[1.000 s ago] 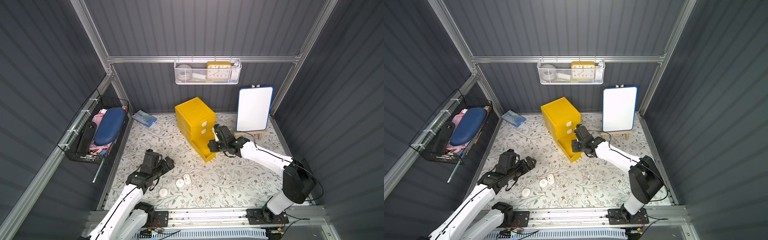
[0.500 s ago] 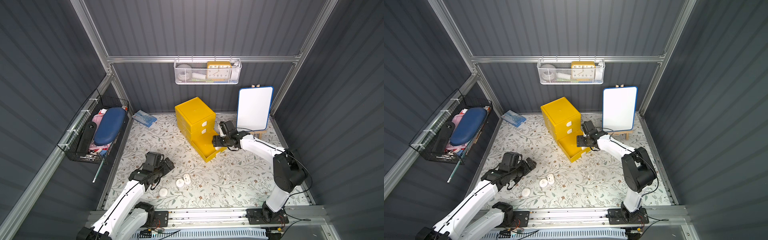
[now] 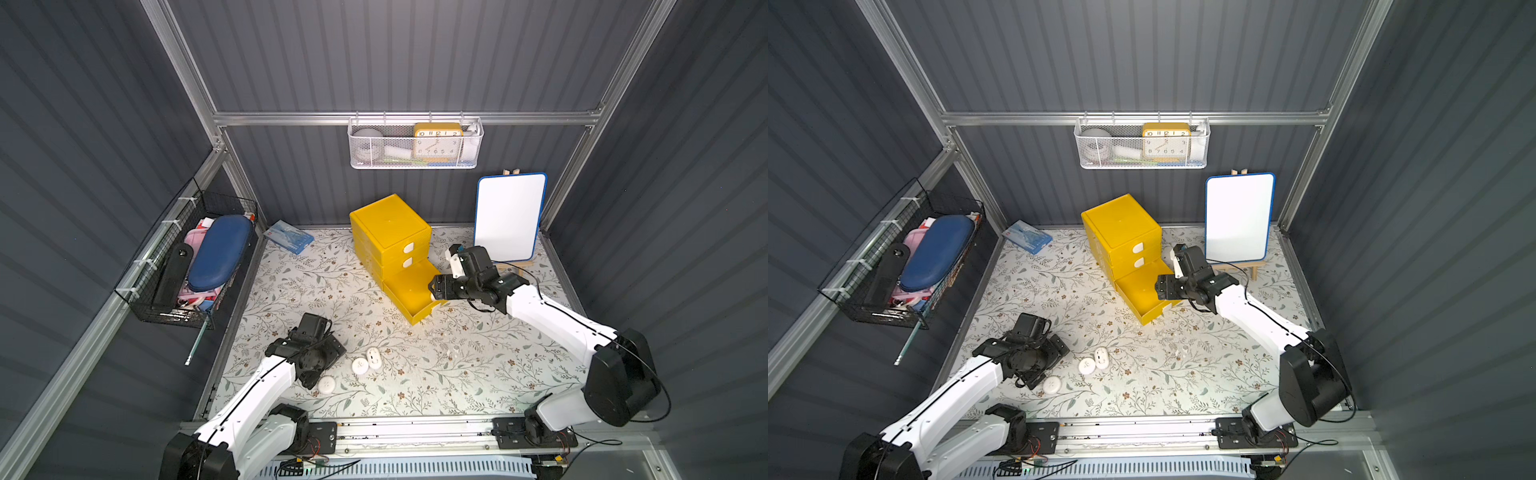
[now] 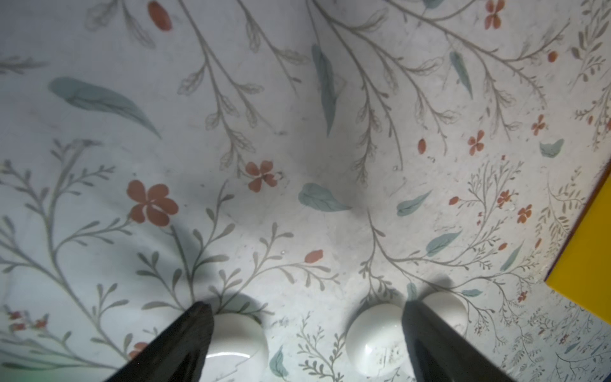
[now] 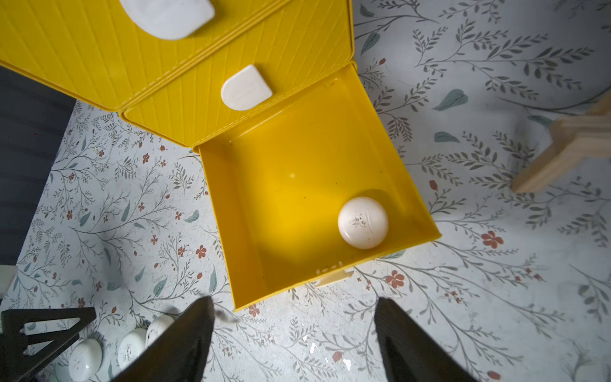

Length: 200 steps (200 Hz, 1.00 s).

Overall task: Put the bluetooth earphones in the drawer according to color
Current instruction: Place the bluetooth earphone in the drawer, then pick up the Bluetooth earphone from the center of the board.

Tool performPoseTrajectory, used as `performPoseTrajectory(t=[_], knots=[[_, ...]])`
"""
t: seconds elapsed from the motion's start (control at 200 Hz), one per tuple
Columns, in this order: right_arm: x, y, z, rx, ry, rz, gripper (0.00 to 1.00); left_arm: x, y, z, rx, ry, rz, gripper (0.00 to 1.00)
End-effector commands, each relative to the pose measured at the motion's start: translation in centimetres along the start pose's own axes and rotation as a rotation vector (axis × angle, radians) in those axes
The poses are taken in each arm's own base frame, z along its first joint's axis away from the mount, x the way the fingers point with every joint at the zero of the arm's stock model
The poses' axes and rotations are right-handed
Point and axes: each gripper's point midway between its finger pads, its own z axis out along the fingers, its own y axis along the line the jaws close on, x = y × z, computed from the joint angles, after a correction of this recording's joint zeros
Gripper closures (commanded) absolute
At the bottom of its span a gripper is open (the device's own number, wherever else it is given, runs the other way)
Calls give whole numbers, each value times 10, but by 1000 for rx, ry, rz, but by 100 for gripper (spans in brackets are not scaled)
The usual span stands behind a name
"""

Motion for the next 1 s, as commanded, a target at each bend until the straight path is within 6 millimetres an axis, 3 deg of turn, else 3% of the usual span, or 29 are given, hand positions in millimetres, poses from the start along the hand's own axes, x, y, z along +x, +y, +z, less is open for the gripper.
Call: performPoseTrajectory(t=[0.0, 0.35, 0.71, 0.925, 0.996], knots=[[6, 3, -4, -22, 4, -1, 19, 10, 9, -1, -15, 34, -31, 4], [14, 13, -22, -89, -8, -24, 18, 9, 14, 6, -150, 60, -44, 1], [22, 21, -43, -142, -21, -48, 18, 46, 18, 10, -299, 156, -58, 1], [27, 26, -47, -179, -14, -45, 18, 52, 21, 9, -328, 169, -83, 1], [28, 25, -47, -178, -14, -46, 18, 56, 21, 8, -328, 176, -82, 5]])
